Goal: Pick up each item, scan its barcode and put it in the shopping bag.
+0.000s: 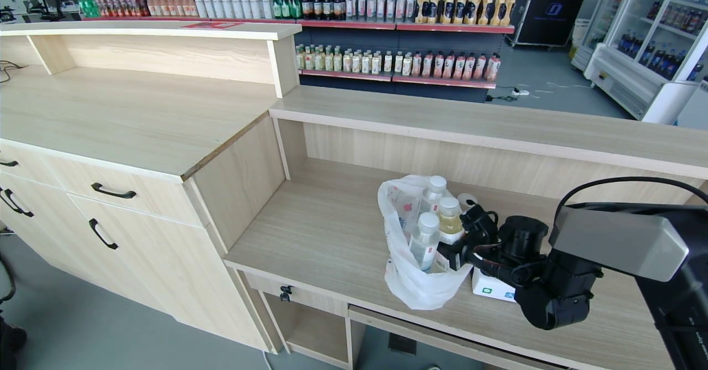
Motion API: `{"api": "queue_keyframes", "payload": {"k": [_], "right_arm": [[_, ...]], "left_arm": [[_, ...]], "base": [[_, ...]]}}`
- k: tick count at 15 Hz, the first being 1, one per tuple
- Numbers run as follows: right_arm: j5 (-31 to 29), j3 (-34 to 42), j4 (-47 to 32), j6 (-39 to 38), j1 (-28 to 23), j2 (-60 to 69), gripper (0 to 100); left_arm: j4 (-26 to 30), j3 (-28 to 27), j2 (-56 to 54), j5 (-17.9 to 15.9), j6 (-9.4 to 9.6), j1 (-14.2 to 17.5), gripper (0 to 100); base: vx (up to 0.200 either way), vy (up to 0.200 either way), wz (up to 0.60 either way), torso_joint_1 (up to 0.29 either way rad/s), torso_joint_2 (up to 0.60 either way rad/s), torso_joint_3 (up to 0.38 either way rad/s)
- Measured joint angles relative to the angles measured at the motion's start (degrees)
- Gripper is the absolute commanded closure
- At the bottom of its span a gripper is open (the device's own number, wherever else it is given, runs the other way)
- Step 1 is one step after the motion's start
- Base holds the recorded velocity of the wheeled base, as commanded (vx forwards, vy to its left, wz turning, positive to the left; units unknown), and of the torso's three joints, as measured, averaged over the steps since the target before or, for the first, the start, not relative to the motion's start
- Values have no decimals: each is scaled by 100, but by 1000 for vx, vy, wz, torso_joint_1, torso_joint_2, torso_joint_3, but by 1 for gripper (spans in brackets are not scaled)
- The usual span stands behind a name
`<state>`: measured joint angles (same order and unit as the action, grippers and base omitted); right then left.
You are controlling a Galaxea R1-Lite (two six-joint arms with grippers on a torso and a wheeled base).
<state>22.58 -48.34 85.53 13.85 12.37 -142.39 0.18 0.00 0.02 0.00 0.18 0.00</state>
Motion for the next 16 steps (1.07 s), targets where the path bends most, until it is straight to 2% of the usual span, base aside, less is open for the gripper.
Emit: {"api": "queue_keyframes", "payload": {"k": [8, 16], "right_arm": [[-2, -87, -22, -20, -56, -56, 0], [-2, -201, -772, -20, -265, 739, 0]], "left_arm": [[0, 0, 0, 0, 0, 0, 0], [-2, 0, 0, 0, -2, 0, 0]], "base": [[0, 0, 0, 0, 0, 0], [0, 0, 0, 0, 0, 0]]}}
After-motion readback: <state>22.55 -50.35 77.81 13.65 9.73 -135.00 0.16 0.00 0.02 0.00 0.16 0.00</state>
